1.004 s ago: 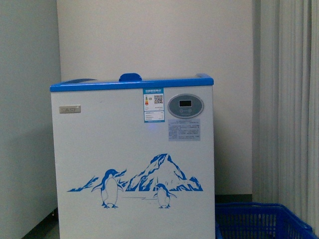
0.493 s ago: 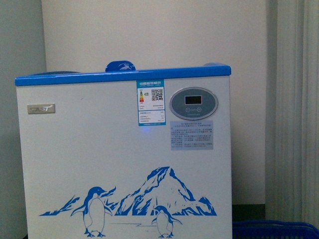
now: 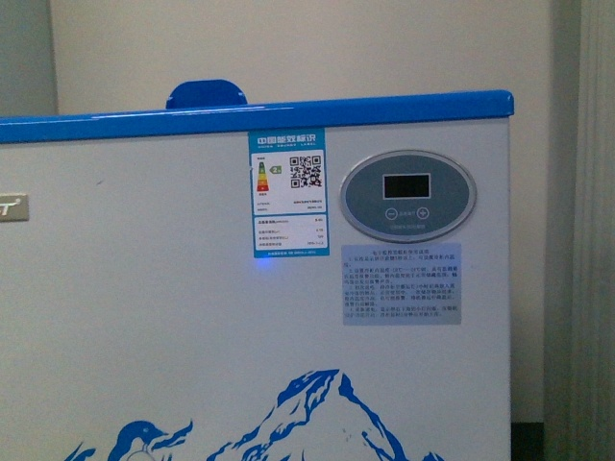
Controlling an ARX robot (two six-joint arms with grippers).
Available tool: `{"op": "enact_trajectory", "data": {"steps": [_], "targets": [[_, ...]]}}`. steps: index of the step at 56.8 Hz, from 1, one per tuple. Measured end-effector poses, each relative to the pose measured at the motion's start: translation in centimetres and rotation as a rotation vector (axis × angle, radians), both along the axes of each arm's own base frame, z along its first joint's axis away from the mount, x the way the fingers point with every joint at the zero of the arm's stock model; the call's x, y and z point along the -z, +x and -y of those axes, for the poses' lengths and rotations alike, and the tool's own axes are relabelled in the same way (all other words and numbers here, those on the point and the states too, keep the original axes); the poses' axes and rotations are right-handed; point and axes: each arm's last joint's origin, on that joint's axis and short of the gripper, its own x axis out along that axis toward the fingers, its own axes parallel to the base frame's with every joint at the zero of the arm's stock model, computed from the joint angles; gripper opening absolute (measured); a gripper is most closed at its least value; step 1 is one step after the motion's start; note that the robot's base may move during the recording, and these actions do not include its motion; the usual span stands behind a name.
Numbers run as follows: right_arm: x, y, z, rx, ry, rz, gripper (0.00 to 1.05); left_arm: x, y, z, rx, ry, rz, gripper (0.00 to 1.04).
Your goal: Put drink in fridge
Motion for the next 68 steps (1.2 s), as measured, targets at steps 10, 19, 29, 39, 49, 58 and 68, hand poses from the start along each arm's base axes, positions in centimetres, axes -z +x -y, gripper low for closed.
{"op": "enact_trajectory", "data": {"steps": [10,19,29,39,49,58,68], "targets": [[0.0,0.0,0.0,0.000,0.000,0.000,0.97,0.0,0.0,0.0,0.000,0.000,0.000,0.96],[0.1,0.3,0.5,0.270,0.037,-0.370,0.97,0.0,0.0,0.0,0.000,0.000,-0.001,0.96],[0.5,3.2,2.4,0.424,0.060,-0.594,0.97,0.0,0.0,0.0,0.000,0.001,0.000,0.96],[0.3,11.6,4.3,0.504,0.089,-0.717,0.97,0.0,0.0,0.0,0.000,0.002,0.000,0.96],[4.6,21.2,3.9,0.408,-0.195,-0.804,0.97,0.0,0.0,0.0,0.000,0.002,0.000,0.96],[7.2,26.6,3.8,0.152,-0.536,-0.815,0.97,0.0,0.0,0.0,0.000,0.002,0.000,0.96],[10.4,29.8,4.3,-0.019,-0.695,-0.924,0.97,0.0,0.0,0.0,0.000,0.002,0.000,0.96]]}}
